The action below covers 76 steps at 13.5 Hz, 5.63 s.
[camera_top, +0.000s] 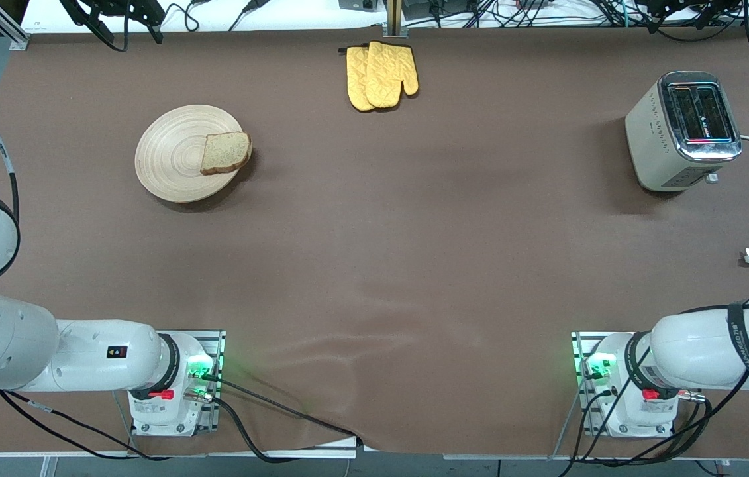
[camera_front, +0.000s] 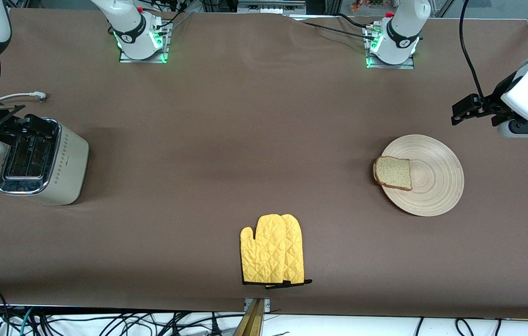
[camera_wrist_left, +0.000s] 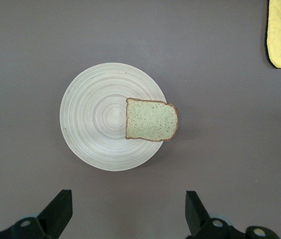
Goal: Move plate and put bread in toaster
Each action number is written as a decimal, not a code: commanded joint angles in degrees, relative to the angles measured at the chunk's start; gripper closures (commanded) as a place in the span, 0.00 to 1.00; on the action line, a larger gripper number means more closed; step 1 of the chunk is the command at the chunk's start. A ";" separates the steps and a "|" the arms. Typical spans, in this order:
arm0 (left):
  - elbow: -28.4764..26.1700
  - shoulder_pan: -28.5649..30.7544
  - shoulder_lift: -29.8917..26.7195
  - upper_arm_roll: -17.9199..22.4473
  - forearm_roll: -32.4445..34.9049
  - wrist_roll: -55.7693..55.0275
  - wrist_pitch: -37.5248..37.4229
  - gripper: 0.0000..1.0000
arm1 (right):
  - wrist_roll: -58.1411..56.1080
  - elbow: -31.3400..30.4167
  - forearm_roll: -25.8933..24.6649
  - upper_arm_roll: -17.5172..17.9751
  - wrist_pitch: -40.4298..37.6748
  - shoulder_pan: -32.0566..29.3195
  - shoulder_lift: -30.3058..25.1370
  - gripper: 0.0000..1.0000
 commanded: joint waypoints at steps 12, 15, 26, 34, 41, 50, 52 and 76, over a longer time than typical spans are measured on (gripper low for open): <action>2.73 12.29 7.67 0.48 -8.71 0.44 -0.55 0.00 | -0.44 1.11 -0.75 0.05 -0.55 -0.05 0.42 0.00; 2.73 17.92 10.40 0.48 -13.56 5.76 -0.63 0.00 | -0.44 1.11 -0.75 0.05 -0.55 -0.05 0.42 0.00; 2.55 35.06 26.55 0.40 -28.68 40.59 -2.66 0.00 | -0.53 1.11 -0.75 0.05 -0.55 -0.14 0.59 0.00; 2.81 39.56 43.27 0.40 -38.88 51.77 -2.22 0.00 | -0.44 1.11 -0.57 0.05 -0.46 -0.14 0.85 0.00; 2.99 37.81 47.05 0.13 -39.41 51.85 3.41 0.31 | -0.36 1.11 -0.66 0.05 -0.55 -0.14 0.85 0.00; 5.27 37.19 48.64 -0.04 -39.41 63.29 2.88 1.00 | 0.17 1.11 -0.66 0.05 -0.46 0.03 0.85 0.00; 5.71 37.19 48.29 -1.96 -39.41 62.84 0.00 1.00 | -0.09 1.29 -0.57 0.14 -0.29 0.12 0.85 0.00; -1.22 -3.76 50.05 -10.94 -69.46 44.04 30.37 1.00 | 0.70 0.50 9.78 0.32 -0.64 2.94 8.32 0.00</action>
